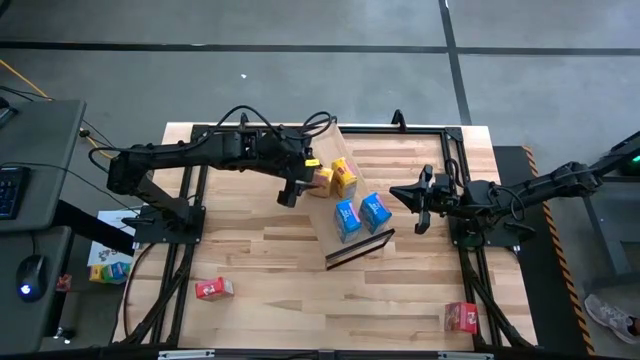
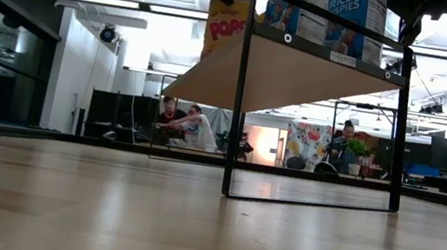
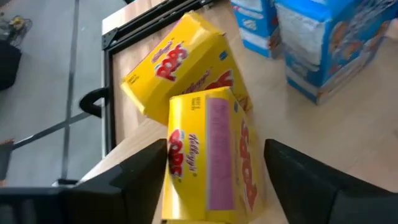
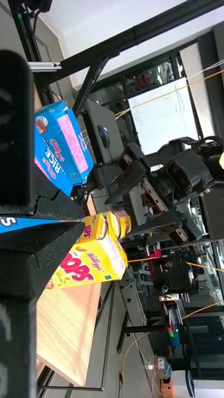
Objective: Stack cereal on shelf
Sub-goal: Put the yellow cereal box on the shelf aligned with the other yellow cereal box
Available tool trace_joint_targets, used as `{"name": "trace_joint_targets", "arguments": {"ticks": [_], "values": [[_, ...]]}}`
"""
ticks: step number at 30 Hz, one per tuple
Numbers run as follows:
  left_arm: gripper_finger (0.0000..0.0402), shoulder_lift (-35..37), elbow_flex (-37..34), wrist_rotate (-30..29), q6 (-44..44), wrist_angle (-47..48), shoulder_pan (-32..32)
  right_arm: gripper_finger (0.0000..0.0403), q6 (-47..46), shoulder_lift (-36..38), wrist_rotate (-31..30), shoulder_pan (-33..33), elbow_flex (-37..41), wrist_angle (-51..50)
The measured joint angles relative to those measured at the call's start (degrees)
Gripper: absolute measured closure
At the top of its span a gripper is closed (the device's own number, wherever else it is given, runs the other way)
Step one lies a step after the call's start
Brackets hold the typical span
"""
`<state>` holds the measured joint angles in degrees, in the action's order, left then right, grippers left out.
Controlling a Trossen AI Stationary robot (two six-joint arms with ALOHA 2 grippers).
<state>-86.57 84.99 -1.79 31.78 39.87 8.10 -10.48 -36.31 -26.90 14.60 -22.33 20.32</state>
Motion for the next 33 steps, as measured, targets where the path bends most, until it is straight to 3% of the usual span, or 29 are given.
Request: {"name": "trace_joint_targets", "arguments": {"ticks": [4, 10, 16, 21, 25, 29, 33], "values": [[0.0117, 0.1, 0.0, -1.1, 2.5, 0.1, -0.4, 0.0391, 0.0, 0.0, 0.0, 0.0, 0.0, 0.0], [0.0113, 2.3, 0.1, -2.9, 4.3, -0.8, -2.0, 0.0391, 0.0, 0.0, 0.0, 0.0, 0.0, 0.0], [0.0112, 6.0, 0.1, -11.8, 1.4, -0.7, -4.0, 0.0391, 0.0, 0.0, 0.0, 0.0, 0.0, 0.0], [0.0112, 9.4, 0.1, -12.4, -0.1, -0.8, -4.6, 0.0391, 0.0, 0.0, 0.0, 0.0, 0.0, 0.0], [0.0118, 10.3, 0.1, -14.6, -6.9, -2.0, -2.8, 0.0391, 0.0, 0.0, 0.0, 0.0, 0.0, 0.0], [0.0166, 9.1, -1.0, -15.8, -12.8, -5.7, 1.0, 0.0391, 0.0, 0.0, 0.0, 0.0, 0.0, 0.0], [0.0284, 8.9, -7.3, -13.7, -13.7, -13.8, 3.4, 0.0391, 0.0, 0.0, 0.0, 0.0, 0.0, 0.0]]}}
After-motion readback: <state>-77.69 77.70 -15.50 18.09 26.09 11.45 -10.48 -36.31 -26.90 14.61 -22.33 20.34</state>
